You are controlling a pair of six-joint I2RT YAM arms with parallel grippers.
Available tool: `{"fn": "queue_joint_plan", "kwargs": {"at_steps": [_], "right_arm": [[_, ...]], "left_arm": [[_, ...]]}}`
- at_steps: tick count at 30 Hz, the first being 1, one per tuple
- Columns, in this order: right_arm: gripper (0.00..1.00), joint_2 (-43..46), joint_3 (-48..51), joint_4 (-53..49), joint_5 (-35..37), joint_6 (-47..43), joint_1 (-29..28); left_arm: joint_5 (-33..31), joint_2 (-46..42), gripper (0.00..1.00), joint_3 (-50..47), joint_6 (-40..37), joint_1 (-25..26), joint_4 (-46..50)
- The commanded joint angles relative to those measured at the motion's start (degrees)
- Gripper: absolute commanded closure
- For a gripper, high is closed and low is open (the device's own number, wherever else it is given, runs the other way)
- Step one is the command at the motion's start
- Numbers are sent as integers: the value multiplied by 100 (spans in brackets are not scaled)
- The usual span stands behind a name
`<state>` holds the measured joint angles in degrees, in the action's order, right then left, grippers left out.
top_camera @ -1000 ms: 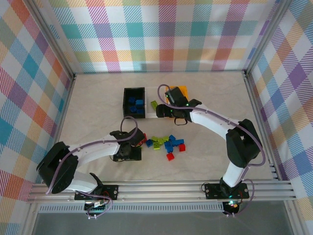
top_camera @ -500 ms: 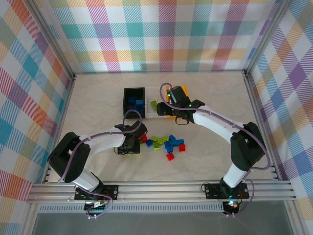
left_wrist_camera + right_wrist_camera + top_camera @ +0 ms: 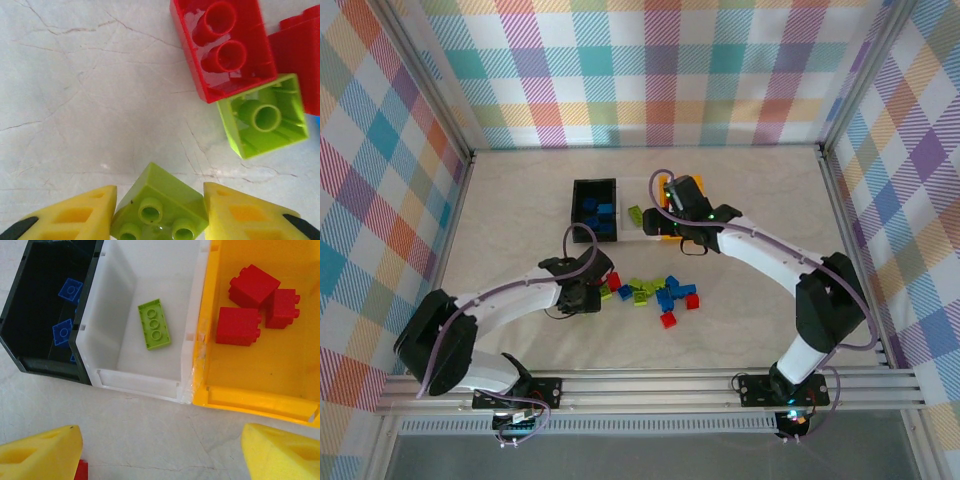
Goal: Sort the legos into containers by color
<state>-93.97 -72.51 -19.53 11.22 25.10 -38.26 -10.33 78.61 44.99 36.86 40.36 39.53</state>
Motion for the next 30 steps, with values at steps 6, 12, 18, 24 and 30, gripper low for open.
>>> {"fn": "queue_joint_plan", "kwargs": {"at_steps": [6,12,18,24,30], "right_arm": [[17,807,774,45,126,196,38],[16,1225,1326,1,160,267,34],[16,1414,1613,-18,90,305,37],[16,1461,1758,0,-80,373,38],[15,1494,1792,-145,-243,308,38]], "left_arm": [[-285,306,60,1747,-228,-136,371],[-382,2049,60,3854,-700,-331,176],[-555,3930,61,6066,-956,-523,694],[-699,5236,60,7756,-1028,-668,1404],[-423,5391,29,8153,-982,-655,1467]]}}
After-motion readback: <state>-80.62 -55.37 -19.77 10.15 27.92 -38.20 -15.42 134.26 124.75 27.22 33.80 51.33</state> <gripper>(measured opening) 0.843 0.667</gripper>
